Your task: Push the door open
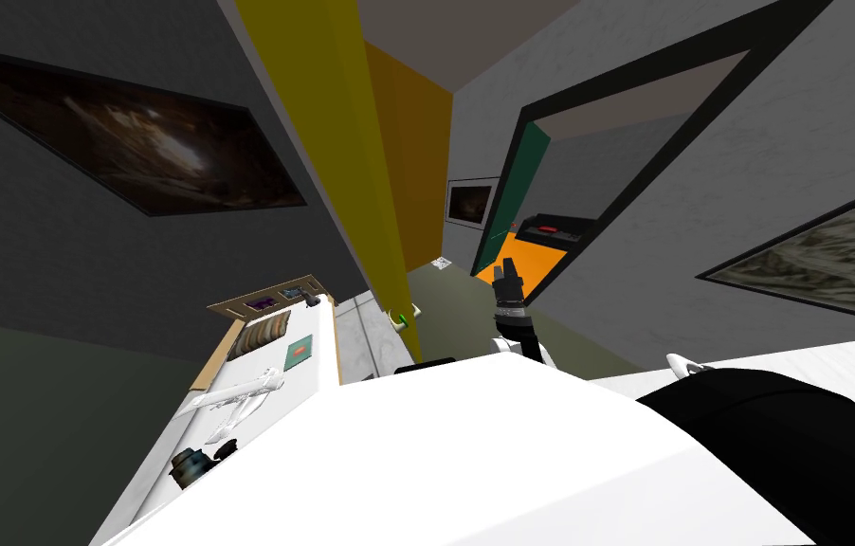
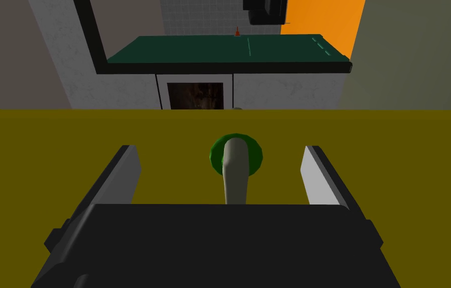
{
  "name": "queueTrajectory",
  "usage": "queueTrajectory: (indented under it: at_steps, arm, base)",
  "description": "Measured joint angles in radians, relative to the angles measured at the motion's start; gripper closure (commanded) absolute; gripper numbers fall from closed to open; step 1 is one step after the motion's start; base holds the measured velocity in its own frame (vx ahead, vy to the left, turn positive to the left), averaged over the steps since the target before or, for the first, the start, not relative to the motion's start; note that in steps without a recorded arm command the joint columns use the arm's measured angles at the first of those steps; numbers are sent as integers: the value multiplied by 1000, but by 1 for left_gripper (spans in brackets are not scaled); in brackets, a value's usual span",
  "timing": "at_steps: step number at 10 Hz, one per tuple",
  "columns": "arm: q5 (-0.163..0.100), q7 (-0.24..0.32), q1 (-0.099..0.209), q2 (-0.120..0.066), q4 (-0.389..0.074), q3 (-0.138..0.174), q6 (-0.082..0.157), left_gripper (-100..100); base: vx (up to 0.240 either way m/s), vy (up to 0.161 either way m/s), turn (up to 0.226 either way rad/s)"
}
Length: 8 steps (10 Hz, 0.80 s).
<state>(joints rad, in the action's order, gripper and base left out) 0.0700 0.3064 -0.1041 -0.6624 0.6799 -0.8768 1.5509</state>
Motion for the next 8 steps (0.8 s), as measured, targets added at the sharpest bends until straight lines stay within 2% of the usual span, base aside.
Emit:
queueTrajectory:
  at_steps: [3, 8]
  arm:
    - [-8, 11, 3, -1, -8, 8, -6, -100]
    - [-10, 14, 3, -3, -5, 10, -9, -100]
  base:
    - [9, 0, -53]
    - [2, -6, 7]
